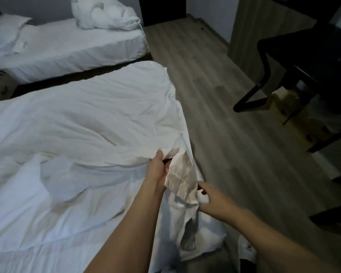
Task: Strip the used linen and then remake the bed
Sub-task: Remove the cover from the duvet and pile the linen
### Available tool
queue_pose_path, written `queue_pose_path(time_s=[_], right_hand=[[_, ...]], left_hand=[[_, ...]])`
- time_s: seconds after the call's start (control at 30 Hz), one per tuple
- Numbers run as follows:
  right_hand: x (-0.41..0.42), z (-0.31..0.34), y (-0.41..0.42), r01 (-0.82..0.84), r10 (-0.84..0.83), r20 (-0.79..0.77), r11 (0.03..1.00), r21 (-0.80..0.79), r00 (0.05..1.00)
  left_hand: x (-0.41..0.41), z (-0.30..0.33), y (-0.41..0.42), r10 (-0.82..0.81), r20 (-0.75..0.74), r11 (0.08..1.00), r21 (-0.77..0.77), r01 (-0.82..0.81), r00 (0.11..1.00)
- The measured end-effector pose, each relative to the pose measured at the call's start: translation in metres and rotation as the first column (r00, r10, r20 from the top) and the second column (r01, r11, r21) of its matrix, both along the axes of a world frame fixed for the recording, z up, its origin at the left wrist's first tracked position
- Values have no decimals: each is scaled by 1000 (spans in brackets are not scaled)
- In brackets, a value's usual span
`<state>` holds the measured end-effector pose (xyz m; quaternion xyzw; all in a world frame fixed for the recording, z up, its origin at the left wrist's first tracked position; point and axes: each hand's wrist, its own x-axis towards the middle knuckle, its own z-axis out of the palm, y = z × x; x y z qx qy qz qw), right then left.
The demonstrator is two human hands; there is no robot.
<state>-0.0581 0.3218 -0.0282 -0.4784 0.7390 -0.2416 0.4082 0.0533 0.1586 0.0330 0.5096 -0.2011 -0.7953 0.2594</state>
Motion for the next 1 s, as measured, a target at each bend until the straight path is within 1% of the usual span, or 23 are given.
queue_pose_path(time_s=[0.07, 0.13, 0.17, 0.23, 0.27, 0.3, 0.33, 0.37, 0.43, 0.5, 0.53, 0.57, 0.63, 0.67, 0.77, 0.8, 0.87, 0.93, 1.0], right_hand=[[-43, -6, -9, 21, -22, 39, 1000, 17, 999], [-86, -8, -18, 19, -26, 99, 997, 71, 995], [-106, -10, -22, -20, 3, 159, 994, 104, 987], [-141, 2, -31, -151, 91, 307, 972, 178, 947], [-154, 7, -35, -222, 141, 359, 955, 197, 922], [-165, 11, -38, -277, 193, 378, 943, 183, 906], [-174, 19, -43, -295, 223, 355, 941, 163, 908], [-181, 26, -48, -278, 225, 305, 950, 142, 925], [-193, 33, -64, -210, 203, 155, 977, 28, 967], [-209, 39, -89, -165, 163, -23, 979, -118, 986], [-220, 44, -103, -160, 149, -75, 973, -164, 986], [-232, 52, -118, -166, 151, -95, 969, -183, 984], [-256, 66, -149, -206, 192, -92, 962, -178, 977], [-268, 72, -167, -240, 223, -115, 956, -168, 968], [-304, 89, -230, -376, 334, -259, 917, -132, 906], [-316, 95, -253, -425, 373, -310, 898, -117, 875], [-337, 106, -300, -481, 411, -370, 869, -118, 833], [-358, 115, -350, -488, 420, -358, 864, -122, 834], [-379, 123, -401, -512, 449, -365, 854, -94, 815]], left_hand=[[-31, -10, -3, 156, -6, 987, 29, -155, 988], [-64, -15, -4, 317, -22, 948, 46, -315, 948], [-80, -13, -3, 398, -13, 916, 56, -397, 917], [-107, -8, 0, 504, 2, 863, 47, -503, 864], [-117, -6, -1, 542, 0, 840, 32, -542, 840], [-124, -6, -3, 567, 19, 824, 11, -567, 824], [-131, -3, -4, 582, 34, 813, -18, -582, 813], [-138, 0, -6, 585, 43, 811, -54, -583, 810], [-151, 10, -13, 551, 72, 831, -137, -538, 832], [-162, 22, -27, 528, 114, 838, -229, -495, 842], [-166, 28, -37, 526, 118, 833, -271, -482, 842], [-171, 33, -48, 529, 132, 825, -311, -472, 838], [-179, 42, -70, 534, 201, 814, -385, -435, 821], [-184, 45, -82, 540, 237, 806, -421, -415, 808], [-203, 50, -128, 582, 380, 775, -529, -347, 719], [-211, 52, -146, 594, 400, 764, -550, -336, 698], [-231, 54, -187, 627, 395, 733, -591, -337, 672], [-252, 57, -233, 648, 389, 718, -599, -355, 654], [-272, 64, -277, 667, 383, 709, -591, -386, 638]])
